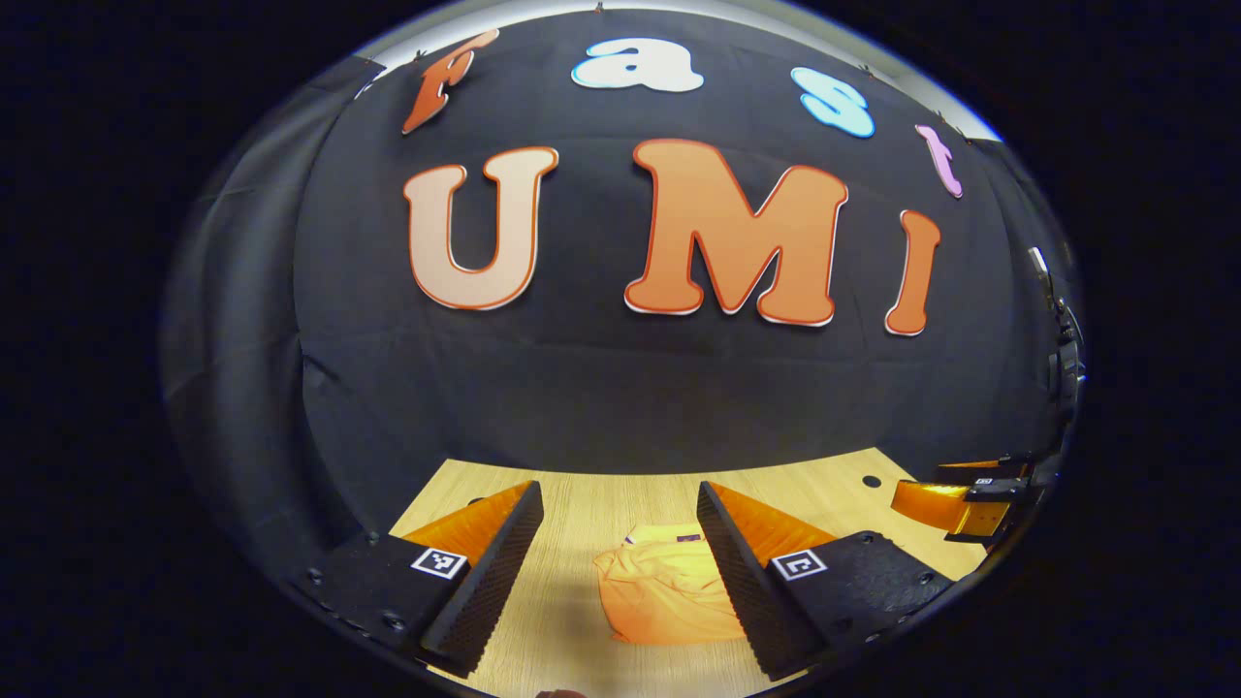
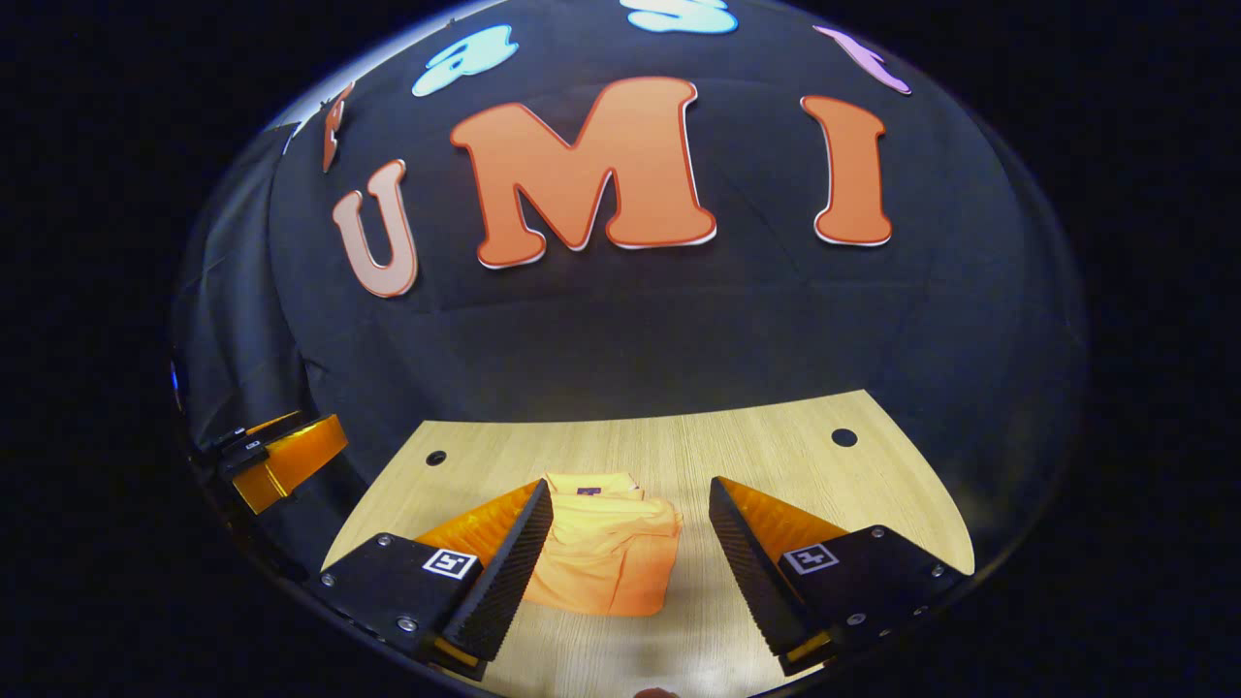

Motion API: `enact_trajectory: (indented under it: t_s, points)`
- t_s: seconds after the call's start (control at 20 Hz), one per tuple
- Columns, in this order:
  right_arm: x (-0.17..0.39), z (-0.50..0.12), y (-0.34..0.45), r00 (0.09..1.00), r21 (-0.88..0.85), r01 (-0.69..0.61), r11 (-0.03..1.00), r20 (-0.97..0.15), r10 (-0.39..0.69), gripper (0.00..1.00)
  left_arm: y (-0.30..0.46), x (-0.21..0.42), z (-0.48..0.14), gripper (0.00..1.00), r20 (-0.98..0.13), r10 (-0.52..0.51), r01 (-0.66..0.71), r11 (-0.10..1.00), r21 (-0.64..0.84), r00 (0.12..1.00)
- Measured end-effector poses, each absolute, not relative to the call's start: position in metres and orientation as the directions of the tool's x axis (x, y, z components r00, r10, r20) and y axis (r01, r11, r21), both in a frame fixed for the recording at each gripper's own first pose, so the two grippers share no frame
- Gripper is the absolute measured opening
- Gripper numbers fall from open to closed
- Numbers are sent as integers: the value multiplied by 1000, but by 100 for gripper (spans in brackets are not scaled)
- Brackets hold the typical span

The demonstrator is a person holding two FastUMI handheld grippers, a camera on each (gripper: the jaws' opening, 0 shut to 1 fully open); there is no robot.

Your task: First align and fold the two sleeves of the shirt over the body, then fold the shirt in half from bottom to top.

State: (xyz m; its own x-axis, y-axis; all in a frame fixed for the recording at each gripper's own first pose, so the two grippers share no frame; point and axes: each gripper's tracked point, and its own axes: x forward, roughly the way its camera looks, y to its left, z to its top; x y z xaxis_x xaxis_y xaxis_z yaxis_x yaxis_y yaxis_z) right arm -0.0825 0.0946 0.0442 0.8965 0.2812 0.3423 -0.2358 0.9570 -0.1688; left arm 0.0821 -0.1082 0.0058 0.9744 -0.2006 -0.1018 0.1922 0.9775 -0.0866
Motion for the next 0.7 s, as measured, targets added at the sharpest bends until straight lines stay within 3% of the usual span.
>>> enact_trajectory:
  t_s: [0.45,0.7]
  points:
    - [-129,34,46,795,-242,-241,940,506,334,98,-116,-6,24,98,57,-142,145,988,-45,988]
    - [-117,24,25,809,-248,-231,941,488,327,98,-133,-5,21,98,73,-90,88,996,32,993]
